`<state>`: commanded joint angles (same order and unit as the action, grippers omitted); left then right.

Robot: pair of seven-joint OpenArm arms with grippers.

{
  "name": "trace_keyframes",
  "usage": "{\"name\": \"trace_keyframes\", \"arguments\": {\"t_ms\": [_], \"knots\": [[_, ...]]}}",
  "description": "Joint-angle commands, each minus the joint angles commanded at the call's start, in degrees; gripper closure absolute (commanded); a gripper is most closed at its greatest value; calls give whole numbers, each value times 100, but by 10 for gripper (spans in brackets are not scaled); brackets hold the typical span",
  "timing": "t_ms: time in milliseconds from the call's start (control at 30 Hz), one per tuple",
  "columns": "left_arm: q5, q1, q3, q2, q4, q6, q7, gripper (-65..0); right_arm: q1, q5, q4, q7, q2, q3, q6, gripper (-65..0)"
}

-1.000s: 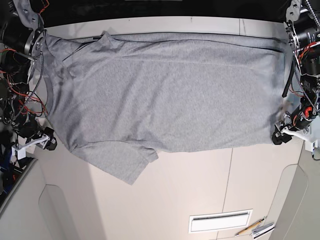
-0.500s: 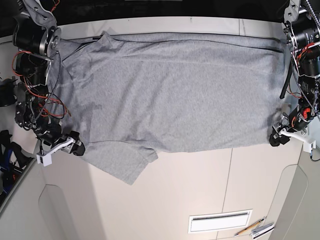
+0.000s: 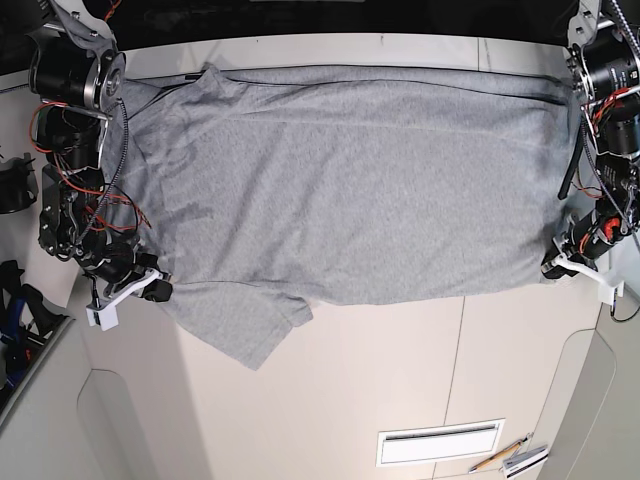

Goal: Fold the T-shirt properly
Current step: 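Fold the gripped side over onto the shirt body with both grippers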

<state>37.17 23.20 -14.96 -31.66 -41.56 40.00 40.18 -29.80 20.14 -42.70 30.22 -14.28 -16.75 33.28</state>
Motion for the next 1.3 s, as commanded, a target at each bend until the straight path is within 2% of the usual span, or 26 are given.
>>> {"name": "trace_keyframes", "arguments": {"t_ms": [67,133,267,367,500,600,767,867,1033,1300], "knots": [[170,-7,0,-46,-243,0,439,0,-2,92,-186,105,-2,0,-2,0],[566,-37,0,-92,-498,0,953,0,0,332,-474,446,-2,0,-2,0],[850,-70,0,-280,-715,0,1266,0,37,704,-1154,1259,-11,0,-2,0],[1086,-87,0,-549,-715,0,1447,0,212,966,-1659,1456,-105,0,-2,0],[1635,-83,0,-839,-715,0,1847,0,479,1377,-2081,1633,-304,0,-4,0],[1818,-85,0,-953,-715,0,2026,0,682,1609,-2409,1725,-446,0,-4,0],[2146,-153,2,-1082,-721,0,2385,0,903,1888,-2826,2238,-542,-13,-4,0],[2350,-330,2,-1093,-723,0,2647,0,1158,1978,-3016,2256,-573,-17,-4,0],[2391,-623,0,-1176,-780,0,2830,0,1624,2020,-3340,2253,-573,-17,-4,0],[2518,-1589,0,-1207,-2107,0,2920,0,2444,2105,-3812,2210,-570,-81,-2,0]]}}
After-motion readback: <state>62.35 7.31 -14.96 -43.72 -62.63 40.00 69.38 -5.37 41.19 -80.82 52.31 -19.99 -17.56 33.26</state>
